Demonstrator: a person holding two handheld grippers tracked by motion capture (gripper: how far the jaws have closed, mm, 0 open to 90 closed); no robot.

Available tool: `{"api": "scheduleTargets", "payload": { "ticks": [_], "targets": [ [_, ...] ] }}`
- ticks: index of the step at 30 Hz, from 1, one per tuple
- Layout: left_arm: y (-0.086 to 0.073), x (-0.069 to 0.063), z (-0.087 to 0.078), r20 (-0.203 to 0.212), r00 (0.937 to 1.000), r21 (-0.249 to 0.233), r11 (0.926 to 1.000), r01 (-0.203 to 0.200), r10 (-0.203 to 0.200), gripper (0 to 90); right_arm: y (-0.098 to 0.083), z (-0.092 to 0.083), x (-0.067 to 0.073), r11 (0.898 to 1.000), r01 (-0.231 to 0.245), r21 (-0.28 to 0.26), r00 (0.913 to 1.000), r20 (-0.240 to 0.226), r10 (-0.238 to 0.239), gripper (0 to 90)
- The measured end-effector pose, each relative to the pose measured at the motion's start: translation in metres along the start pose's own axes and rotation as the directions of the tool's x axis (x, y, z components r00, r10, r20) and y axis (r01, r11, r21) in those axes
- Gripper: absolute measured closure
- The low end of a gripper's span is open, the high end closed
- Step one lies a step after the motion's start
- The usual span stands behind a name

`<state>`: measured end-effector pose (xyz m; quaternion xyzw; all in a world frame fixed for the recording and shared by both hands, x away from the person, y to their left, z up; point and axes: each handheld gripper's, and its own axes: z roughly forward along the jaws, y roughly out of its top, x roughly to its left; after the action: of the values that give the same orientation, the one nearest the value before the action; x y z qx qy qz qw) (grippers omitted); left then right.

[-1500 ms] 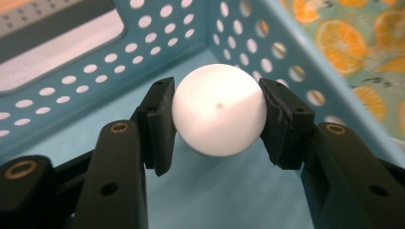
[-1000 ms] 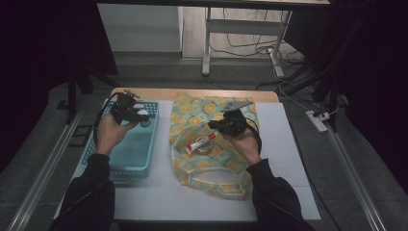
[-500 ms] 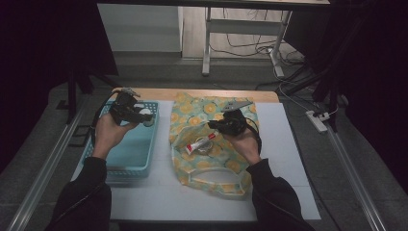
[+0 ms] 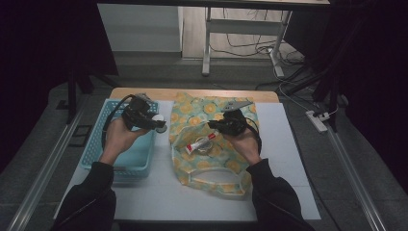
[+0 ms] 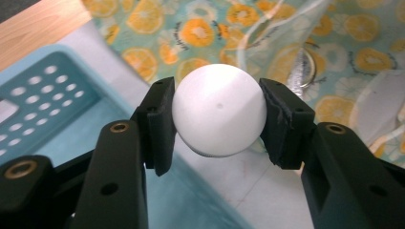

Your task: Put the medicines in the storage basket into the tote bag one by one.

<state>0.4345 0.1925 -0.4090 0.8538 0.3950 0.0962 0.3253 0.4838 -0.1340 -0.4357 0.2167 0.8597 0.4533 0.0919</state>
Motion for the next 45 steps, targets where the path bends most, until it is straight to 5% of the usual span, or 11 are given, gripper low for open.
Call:
{"api": "scheduleTargets", "payload": {
  "ticks": [13, 27, 45],
  "targets": [
    [0.009, -0.033, 0.018, 0.071, 0.9943, -0.003, 0.9969, -0.079, 0.079, 50.5, -0.001, 0.0, -0.001, 1.0, -0.003, -0.006, 1.0, 0.003, 0.003, 90.0],
    [0.021, -0.059, 0.048, 0.138, 0.9815, 0.005, 0.9909, -0.135, 0.133, 50.5, -0.001, 0.0, -0.003, 1.0, -0.006, -0.009, 1.0, 0.005, 0.007, 90.0],
    [0.038, -0.086, 0.089, 0.173, 0.9687, 0.005, 0.9833, -0.182, 0.178, 50.4, -0.001, -0.001, -0.002, 1.0, -0.002, -0.015, 1.0, 0.005, 0.002, 90.0]
  ]
}}
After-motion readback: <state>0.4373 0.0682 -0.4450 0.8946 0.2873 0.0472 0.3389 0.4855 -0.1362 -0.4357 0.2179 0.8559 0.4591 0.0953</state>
